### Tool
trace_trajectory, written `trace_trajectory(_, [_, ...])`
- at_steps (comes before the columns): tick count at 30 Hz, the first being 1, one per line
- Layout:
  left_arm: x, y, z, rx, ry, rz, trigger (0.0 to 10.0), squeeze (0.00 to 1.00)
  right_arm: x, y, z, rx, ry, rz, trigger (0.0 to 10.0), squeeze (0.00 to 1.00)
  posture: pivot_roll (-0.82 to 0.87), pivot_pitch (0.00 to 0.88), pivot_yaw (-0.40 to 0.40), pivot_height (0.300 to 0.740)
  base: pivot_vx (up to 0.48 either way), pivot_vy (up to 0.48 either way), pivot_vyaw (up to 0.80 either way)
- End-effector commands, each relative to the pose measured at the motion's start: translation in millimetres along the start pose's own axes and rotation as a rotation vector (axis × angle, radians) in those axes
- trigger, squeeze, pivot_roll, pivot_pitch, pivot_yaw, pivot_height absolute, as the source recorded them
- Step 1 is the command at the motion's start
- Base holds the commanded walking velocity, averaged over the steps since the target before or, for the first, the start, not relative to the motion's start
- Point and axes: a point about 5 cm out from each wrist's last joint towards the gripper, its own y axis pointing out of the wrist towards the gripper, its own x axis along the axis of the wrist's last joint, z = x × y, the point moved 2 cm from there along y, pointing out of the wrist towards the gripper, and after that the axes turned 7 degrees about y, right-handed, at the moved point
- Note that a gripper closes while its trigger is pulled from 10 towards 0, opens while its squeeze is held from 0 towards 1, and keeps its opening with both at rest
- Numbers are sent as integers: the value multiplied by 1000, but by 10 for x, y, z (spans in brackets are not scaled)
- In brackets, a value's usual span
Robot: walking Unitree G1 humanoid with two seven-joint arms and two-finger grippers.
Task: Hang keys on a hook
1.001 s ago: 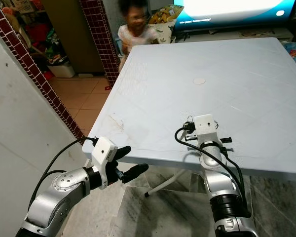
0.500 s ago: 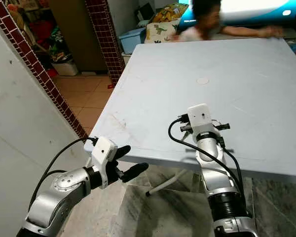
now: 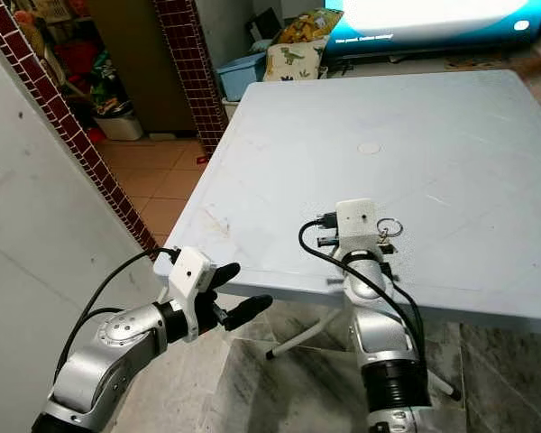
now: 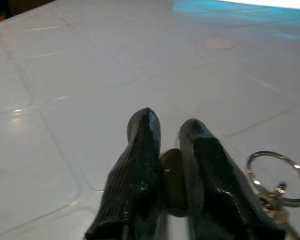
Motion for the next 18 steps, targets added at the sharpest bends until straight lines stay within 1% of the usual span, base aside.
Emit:
trace_trajectory(1, [-14, -8, 21, 5, 18, 13, 10000, 0, 46, -8, 72, 16, 27, -4, 10000, 1000, -7, 0, 182, 740, 0, 0, 0])
trace_trajectory(2, [-15, -5, 20, 4, 18, 14, 10000, 0, 30, -2, 78, -1, 58, 17, 10000, 1000, -6, 0, 181, 740, 0, 0, 0])
trace_trajectory(5, [-14, -2, 20, 4, 19, 13, 10000, 0, 26, 2, 89, -9, 85, 36, 10000, 1000, -4, 0, 180, 740, 0, 0, 0])
trace_trajectory(11, [-7, -7, 29, 7, 19, 10, 10000, 0, 58, -6, 62, -44, 72, 35, 10000, 1000, -4, 0, 178, 740, 0, 0, 0])
trace_trajectory(18, [-7, 7, 15, 0, 18, 7, 10000, 0, 26, -77, 86, -53, 63, 42, 10000, 1000, -12, 0, 178, 740, 0, 0, 0])
